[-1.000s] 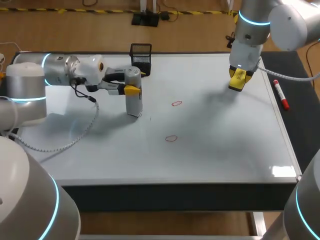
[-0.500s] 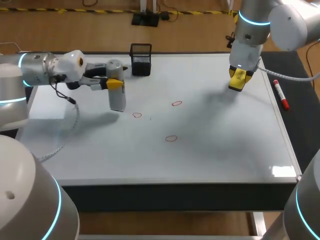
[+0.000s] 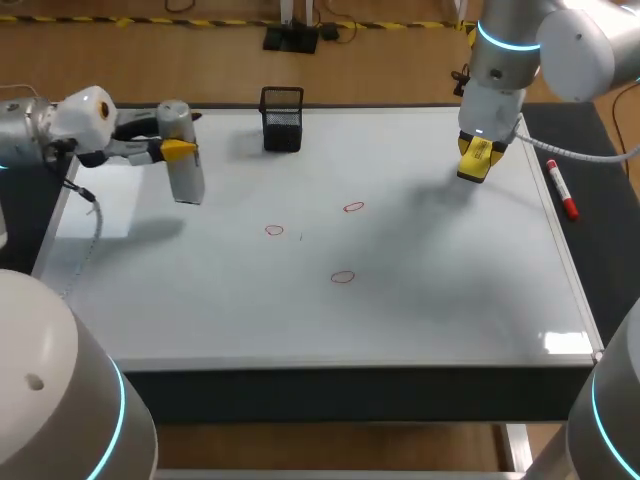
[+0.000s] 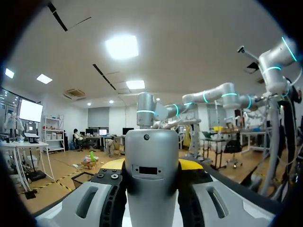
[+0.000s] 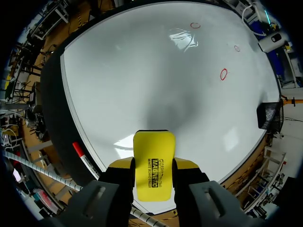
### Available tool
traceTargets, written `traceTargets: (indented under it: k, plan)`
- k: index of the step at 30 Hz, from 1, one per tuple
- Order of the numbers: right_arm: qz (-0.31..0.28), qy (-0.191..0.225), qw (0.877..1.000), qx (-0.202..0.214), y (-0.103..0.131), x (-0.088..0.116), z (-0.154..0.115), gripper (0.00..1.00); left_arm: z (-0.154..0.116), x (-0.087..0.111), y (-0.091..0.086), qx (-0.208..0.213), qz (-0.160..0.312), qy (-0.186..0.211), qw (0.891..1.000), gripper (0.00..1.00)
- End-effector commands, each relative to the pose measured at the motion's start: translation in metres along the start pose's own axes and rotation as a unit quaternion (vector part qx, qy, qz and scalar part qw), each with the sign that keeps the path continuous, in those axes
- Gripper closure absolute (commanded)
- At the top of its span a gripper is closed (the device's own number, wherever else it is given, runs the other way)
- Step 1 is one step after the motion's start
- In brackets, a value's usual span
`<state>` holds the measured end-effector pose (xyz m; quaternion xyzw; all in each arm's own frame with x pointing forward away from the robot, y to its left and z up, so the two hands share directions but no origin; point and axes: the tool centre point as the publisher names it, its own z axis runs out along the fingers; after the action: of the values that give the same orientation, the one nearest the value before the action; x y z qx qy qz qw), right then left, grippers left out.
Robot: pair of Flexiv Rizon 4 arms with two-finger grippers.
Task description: Pick up the inspection probe, press it on each red-marked spot on the whiteboard one by one, put down the probe, pick up the eraser, and wipe off all the red marks.
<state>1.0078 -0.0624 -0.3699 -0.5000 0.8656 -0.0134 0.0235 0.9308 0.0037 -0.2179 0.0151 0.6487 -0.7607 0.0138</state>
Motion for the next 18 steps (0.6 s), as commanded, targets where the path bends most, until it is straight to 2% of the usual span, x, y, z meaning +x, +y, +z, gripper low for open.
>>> traceTargets:
  k: [1,8,18]
  plan:
    - [-0.001,0.002,1.000,0.001,0.000,0.000,-0.001,1.00,-0.019,-0.004,-0.006,-0.001,0.003,0.000,1.000,1.00]
    - [-0.001,0.002,1.000,0.001,0.000,0.000,-0.001,1.00,-0.041,-0.016,-0.006,0.004,0.005,-0.014,1.000,1.00]
    - [-0.001,0.002,1.000,0.001,0.000,0.000,-0.001,1.00,-0.047,-0.023,-0.002,0.010,0.004,-0.024,1.000,1.00]
